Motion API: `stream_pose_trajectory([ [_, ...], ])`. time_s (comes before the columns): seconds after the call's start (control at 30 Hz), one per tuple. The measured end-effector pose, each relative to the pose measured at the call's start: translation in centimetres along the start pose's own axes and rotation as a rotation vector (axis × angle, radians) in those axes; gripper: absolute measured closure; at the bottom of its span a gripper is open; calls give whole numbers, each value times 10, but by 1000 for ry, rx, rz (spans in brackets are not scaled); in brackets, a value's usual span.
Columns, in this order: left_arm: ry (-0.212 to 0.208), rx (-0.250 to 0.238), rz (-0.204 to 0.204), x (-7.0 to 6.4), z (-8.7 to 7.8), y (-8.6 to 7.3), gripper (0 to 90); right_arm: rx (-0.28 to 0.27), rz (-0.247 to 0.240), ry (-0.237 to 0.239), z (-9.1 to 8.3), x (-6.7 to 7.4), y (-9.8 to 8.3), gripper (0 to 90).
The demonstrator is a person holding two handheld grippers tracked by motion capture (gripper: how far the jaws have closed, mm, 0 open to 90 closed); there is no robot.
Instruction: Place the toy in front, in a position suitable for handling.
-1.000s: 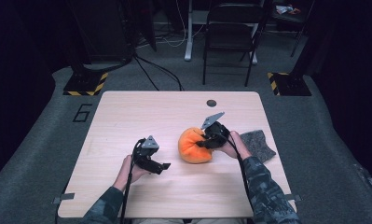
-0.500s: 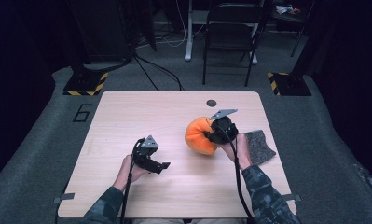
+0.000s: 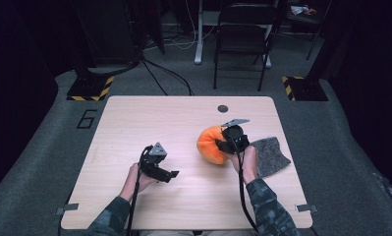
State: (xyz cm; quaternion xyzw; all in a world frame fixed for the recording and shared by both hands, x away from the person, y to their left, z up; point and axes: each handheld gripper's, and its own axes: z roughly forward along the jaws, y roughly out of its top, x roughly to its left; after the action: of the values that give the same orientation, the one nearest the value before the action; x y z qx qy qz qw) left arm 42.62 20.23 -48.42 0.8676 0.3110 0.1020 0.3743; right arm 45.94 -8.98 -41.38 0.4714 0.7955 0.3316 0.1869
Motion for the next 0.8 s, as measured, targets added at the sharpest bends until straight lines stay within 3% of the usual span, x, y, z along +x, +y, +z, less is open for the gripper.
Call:
stream_pose_trajectory([
  [0.2,-6,11,-3,1,0,0,112,51,-7,-28,22,6,-10,632],
  [0.27,2,5,-3,1,1,0,112,36,-24,-37,24,7,-12,611],
  [0.37,2,5,-2,1,1,0,112,46,-39,-40,22,9,-11,498],
  [0.57,-5,12,-4,1,2,-1,115,39,-111,10,12,-1,-7,207],
  [0.67,-6,15,-5,1,2,-1,115,31,-176,30,5,-7,-2,141],
  [0.8,-14,23,-3,1,2,0,115,28,-264,95,-4,-20,7,45],
])
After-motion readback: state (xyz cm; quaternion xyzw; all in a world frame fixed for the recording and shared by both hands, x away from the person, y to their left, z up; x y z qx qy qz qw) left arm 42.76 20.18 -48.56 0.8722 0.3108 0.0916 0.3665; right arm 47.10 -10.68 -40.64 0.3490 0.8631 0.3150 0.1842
